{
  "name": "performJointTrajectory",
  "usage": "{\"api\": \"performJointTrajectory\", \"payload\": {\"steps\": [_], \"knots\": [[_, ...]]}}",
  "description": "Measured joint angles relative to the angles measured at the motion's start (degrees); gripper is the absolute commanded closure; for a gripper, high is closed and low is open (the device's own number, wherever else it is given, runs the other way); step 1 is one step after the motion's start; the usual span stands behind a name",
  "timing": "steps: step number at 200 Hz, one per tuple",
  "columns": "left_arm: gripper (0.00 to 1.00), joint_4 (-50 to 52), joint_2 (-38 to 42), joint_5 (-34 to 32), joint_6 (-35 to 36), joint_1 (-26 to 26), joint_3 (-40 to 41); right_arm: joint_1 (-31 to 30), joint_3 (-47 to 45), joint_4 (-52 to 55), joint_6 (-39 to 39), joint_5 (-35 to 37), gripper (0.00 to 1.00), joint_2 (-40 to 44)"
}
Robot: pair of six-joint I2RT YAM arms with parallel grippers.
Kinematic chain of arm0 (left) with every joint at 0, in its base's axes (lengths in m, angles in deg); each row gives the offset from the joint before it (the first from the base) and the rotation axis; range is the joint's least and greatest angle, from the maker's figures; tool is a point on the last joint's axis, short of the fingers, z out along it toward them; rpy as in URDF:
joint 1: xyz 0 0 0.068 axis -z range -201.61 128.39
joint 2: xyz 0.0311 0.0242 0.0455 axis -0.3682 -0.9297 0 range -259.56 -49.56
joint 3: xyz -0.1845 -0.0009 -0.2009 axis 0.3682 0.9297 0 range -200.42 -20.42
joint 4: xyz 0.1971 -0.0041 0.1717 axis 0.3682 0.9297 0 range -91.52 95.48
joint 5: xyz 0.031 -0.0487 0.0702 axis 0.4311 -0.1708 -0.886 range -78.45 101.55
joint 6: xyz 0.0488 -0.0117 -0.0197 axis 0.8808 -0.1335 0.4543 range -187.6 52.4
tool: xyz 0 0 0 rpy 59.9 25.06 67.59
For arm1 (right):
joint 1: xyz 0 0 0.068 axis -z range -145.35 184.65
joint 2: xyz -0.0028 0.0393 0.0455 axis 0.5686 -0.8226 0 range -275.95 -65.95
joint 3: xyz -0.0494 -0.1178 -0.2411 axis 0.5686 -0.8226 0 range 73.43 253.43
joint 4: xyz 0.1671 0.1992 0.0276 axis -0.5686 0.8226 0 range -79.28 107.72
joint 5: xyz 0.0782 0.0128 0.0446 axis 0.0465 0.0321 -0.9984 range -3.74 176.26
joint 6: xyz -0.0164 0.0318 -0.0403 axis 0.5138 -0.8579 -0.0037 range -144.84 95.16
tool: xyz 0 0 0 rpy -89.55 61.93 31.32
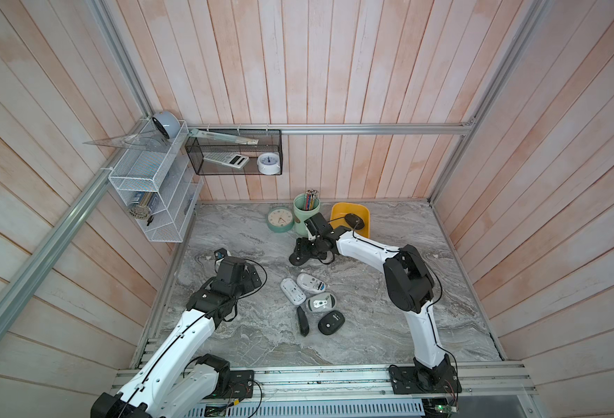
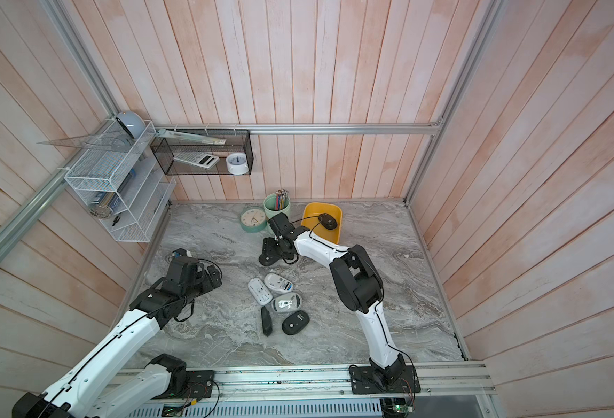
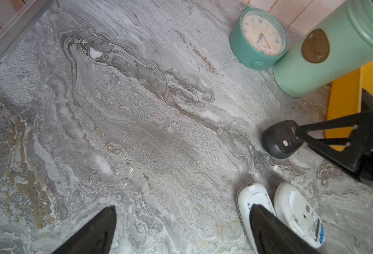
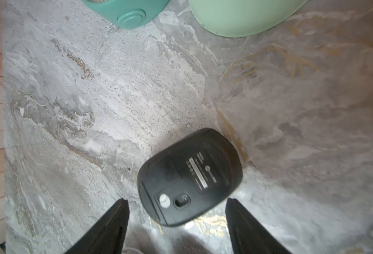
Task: Put the mouse in the storage box
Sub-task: Pick up the mouse from the center of the board.
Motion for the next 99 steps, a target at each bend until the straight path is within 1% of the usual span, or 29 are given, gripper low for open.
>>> {"api": "performJointTrajectory", "payload": {"steps": [16,61,99], "knots": [[0.0,-0.02,0.07,0.0,0.0,0.0,0.37,0.0,1.84,0.22,-1.07,0.0,0.26,-2.38],[0.0,-0.33,0.61,0.02,0.0,0.0,1.36,0.0,3.43,2.95,-2.89,0.98,0.24,-3.8],[0.0,-0.46,0.76,0.0,0.0,0.0,1.75,-0.26,6.23,4.96,-2.97,2.38,0.23,-4.92]]}}
